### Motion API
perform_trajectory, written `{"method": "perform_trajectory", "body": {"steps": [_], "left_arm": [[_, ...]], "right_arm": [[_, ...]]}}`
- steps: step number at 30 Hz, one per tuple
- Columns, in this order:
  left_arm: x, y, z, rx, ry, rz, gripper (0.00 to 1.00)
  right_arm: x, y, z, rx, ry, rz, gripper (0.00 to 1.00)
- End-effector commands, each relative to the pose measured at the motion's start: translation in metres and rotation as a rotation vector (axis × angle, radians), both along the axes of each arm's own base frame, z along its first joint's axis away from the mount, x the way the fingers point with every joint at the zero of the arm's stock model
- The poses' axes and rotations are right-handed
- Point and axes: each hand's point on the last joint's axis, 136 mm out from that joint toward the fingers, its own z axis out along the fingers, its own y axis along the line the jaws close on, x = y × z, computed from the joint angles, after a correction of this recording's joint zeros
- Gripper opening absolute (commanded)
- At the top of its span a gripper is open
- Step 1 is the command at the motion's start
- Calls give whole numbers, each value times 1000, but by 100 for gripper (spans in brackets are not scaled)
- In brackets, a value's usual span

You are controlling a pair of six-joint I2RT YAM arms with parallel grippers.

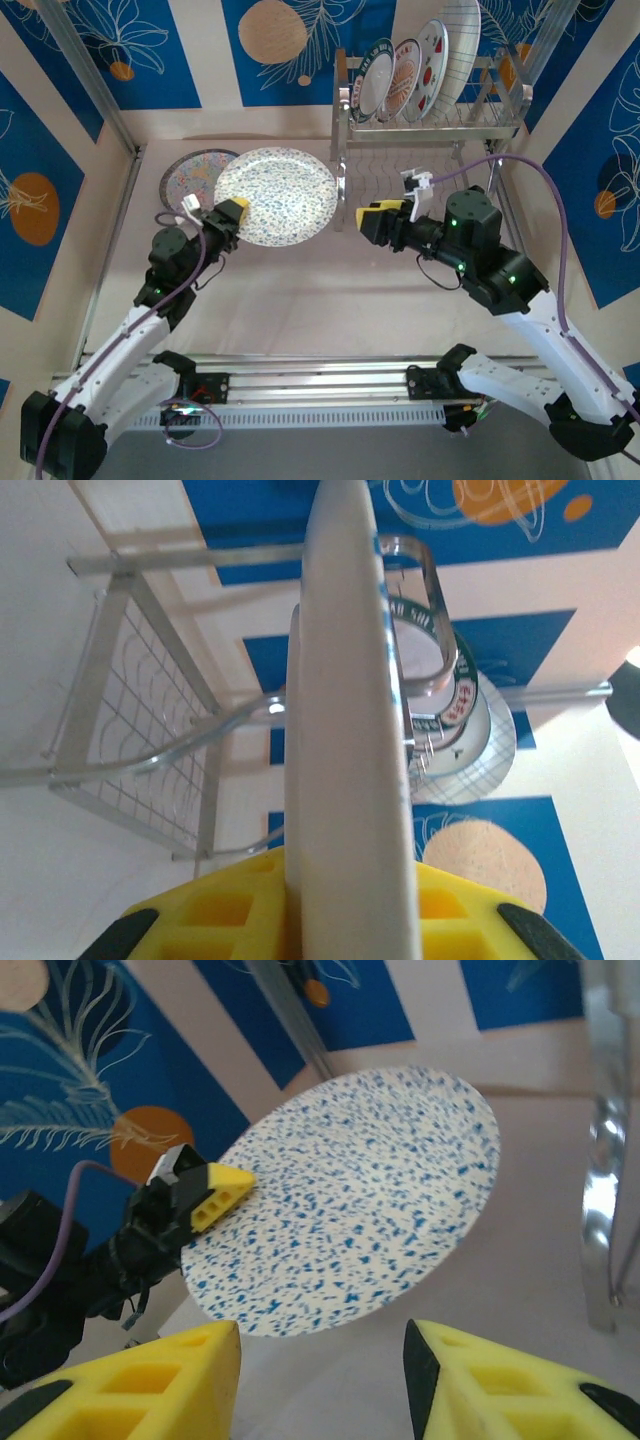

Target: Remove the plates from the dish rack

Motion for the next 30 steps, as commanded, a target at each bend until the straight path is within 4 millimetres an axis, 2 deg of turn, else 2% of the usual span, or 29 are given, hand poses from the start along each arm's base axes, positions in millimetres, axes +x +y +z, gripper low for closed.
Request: {"method": "perform_trajectory", "body": {"steps": [1, 8, 15, 21, 26, 30], "left_arm": [[0, 25, 15, -23, -67, 117, 21], [2, 53, -4, 49, -64, 268, 21], [8, 73, -29, 90, -39, 390, 22], [26, 88, -53, 127, 0, 454, 23], [42, 109, -73, 114, 31, 512, 23], [57, 124, -81, 105, 34, 530, 23]], "right_arm": [[1, 8, 15, -69, -202, 10, 50], [-9, 21, 23, -80, -348, 30, 55], [-10, 23, 29, -118, -433, 10, 59], [-12, 26, 25, -129, -434, 30, 61], [-13, 28, 26, -128, -438, 44, 63], [-12, 28, 24, -135, -436, 41, 64]]}}
